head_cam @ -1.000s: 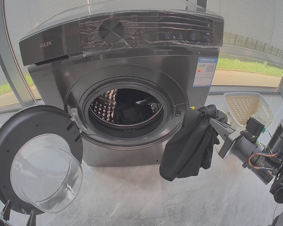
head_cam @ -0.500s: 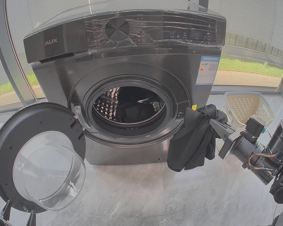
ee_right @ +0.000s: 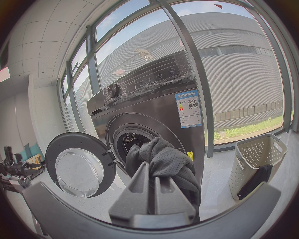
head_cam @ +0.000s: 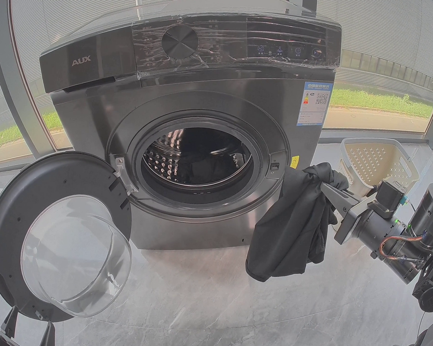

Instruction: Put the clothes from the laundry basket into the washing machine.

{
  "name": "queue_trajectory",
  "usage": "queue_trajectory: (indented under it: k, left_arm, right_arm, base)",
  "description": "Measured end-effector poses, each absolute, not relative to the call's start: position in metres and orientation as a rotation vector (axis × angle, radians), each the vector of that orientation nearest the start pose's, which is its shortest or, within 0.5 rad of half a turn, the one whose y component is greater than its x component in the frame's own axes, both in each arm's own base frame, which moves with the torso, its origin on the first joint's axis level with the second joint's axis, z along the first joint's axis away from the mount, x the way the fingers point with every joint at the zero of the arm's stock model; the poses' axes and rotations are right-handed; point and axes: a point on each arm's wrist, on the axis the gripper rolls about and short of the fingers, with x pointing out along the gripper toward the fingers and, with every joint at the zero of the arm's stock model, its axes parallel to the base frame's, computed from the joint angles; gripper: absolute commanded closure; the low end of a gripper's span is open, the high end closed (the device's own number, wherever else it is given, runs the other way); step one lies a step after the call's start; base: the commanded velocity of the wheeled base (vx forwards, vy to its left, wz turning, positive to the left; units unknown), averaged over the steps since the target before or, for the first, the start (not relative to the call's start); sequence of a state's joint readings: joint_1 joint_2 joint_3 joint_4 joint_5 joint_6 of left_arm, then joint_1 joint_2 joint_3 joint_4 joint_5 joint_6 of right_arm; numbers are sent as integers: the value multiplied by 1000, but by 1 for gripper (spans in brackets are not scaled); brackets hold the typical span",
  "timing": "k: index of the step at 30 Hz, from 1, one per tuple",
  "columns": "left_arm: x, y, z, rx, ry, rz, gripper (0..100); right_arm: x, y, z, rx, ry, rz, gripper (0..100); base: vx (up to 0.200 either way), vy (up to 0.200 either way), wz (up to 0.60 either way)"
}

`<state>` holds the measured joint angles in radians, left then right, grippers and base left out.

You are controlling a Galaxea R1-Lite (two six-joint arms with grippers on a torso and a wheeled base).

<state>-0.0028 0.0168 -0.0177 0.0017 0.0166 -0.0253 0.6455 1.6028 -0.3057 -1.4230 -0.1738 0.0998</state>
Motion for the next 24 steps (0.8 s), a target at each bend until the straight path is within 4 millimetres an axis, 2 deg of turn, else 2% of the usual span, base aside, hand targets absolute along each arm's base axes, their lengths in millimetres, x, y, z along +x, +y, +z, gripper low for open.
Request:
queue_trajectory:
  k: [2, 17, 24]
  left_arm:
    - [-23, 0, 81, -27, 1, 13, 0]
    - [-23, 0, 81, -27, 1, 14, 0]
    - [-23, 0, 81, -27, 1, 13, 0]
  right_arm:
    - [187, 136, 165, 148, -92, 477, 100]
    - [186, 136, 164, 146, -87, 478, 100]
    - [185, 135, 162, 143, -80, 478, 100]
  base:
    - [200, 0, 0]
    - [0, 0, 0]
    - [0, 171, 0]
